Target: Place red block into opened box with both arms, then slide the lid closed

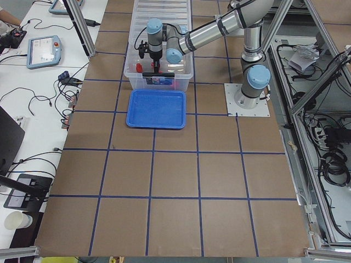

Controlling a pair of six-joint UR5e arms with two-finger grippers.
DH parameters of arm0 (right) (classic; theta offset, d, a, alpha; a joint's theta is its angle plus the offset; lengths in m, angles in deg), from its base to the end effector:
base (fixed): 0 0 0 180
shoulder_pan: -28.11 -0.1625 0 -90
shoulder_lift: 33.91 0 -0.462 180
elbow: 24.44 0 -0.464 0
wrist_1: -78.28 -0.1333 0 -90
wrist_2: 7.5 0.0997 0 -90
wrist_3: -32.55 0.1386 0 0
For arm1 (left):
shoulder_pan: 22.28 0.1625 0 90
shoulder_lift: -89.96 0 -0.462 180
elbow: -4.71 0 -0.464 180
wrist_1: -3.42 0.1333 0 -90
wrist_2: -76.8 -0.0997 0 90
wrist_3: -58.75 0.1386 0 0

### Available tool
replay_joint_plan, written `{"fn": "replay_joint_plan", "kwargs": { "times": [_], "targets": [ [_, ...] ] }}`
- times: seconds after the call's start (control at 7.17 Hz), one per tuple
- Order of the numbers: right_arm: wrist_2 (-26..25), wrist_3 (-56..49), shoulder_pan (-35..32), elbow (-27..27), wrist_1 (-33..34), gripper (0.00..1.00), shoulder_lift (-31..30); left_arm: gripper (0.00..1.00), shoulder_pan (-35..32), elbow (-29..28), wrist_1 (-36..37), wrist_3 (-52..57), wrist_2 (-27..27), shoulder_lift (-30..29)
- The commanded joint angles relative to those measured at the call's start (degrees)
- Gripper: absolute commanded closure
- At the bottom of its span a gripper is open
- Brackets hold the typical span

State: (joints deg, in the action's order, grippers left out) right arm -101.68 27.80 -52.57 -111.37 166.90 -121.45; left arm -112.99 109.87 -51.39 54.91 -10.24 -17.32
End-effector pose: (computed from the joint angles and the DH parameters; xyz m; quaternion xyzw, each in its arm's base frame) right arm 0.0274 -0.5939 0.4895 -0.0396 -0.9985 -0.0111 0.0354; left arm -0.1483 -0.6333 0.2213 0.0267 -0.9990 0.0229 0.0268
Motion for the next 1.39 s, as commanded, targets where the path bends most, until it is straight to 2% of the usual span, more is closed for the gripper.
{"fn": "replay_joint_plan", "kwargs": {
  "times": [0.0,0.56,0.7,0.84,1.12,1.25],
  "targets": [
    [0.0,-0.1,0.0,0.0,0.1,0.00,-0.1,0.00,0.2,-4.9,-6.0,0.1,-0.1,2.8],
    [-0.2,0.0,0.1,0.0,0.4,0.00,0.7,0.00,-0.8,-22.9,-31.5,0.1,-0.1,10.6],
    [-0.3,0.0,0.3,0.0,0.9,0.00,0.9,0.00,-0.8,-23.2,-37.6,0.6,-3.7,12.9],
    [-0.5,0.0,1.7,0.0,1.5,0.00,1.5,0.00,0.9,-22.1,-39.3,1.6,-5.7,13.6],
    [-0.3,-1.3,8.1,-0.1,1.4,0.00,2.2,0.00,1.3,-18.6,-38.5,9.2,-4.9,13.8],
    [-0.1,-5.9,11.0,-0.1,1.5,0.00,3.4,0.00,1.2,-18.7,-36.6,10.1,-5.0,15.0]
  ]
}}
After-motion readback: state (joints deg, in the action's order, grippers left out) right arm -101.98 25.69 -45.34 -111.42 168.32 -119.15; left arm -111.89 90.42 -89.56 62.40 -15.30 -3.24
